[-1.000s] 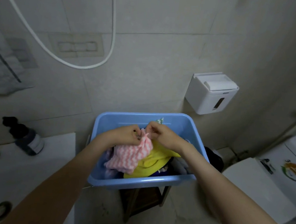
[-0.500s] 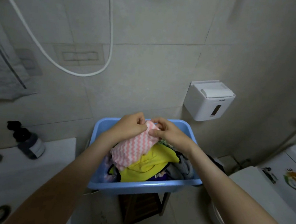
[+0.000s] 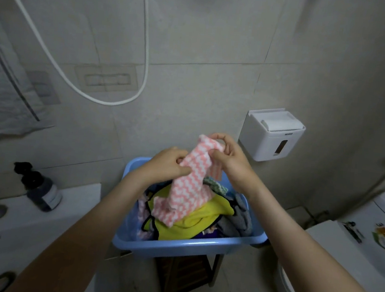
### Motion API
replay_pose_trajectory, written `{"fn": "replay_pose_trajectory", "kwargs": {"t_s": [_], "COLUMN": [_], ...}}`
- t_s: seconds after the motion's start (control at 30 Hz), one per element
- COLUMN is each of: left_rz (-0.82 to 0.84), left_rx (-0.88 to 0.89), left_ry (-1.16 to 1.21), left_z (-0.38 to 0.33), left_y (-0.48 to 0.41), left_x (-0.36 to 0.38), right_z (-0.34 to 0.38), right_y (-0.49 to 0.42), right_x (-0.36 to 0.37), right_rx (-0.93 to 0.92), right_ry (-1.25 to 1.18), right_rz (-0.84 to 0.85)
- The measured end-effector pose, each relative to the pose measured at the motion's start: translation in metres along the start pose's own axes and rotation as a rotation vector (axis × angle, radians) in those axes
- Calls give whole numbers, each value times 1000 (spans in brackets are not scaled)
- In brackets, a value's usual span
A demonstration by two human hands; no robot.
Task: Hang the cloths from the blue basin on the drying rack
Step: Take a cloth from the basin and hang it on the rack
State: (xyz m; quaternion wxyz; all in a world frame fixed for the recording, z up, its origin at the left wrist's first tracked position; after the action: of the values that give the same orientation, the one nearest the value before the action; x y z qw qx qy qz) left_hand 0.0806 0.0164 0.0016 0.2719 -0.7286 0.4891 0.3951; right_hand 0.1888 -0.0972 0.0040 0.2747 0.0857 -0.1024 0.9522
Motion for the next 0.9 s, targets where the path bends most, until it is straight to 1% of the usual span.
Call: {"fn": "replay_pose_trajectory", "kwargs": {"t_s": [0.1, 0.2, 0.3, 0.43, 0.5, 0.6, 0.77, 0.9], "left_rz": [-1, 78, 94, 45, -2, -4, 104, 204], "left_rx": [-9, -54, -30, 58, 117, 230, 406, 577], "left_ry": [54, 216, 215, 272, 209, 108, 52, 26], "left_z": [-2, -1, -5, -29, -49, -86, -159, -232], "left_y": [2, 2, -2, -17, -28, -43, -54, -38], "left_x": [0, 2, 1, 1, 7, 23, 68, 109], "right_z": [4, 10, 18, 26, 26, 30, 48, 66], "right_y": [1, 5, 14, 32, 51, 87, 167, 251], "right_x": [-10, -27, -50, -81, -99, -124, -160, -191], "right_rx": [-41, -89, -128, -156, -157, -159, -166, -95], "right_ry": [-26, -18, -4, 20, 0, -13, 48, 166], "right_rz": [-61, -157, -266, -389, -462, -549, -733, -863]}}
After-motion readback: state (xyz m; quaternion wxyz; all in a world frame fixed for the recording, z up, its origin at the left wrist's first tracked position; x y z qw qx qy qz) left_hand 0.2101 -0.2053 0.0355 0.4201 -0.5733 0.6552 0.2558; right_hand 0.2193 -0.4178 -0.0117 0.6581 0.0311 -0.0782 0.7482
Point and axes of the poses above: each hand's wrist, its own y-axis away from the middle knuckle, its own x-axis out of the palm, z = x × y, the point moved 5 cm from there along -y, towards the middle knuckle, and after that the axes turned 9 degrees about -y, right-handed, at the moved point
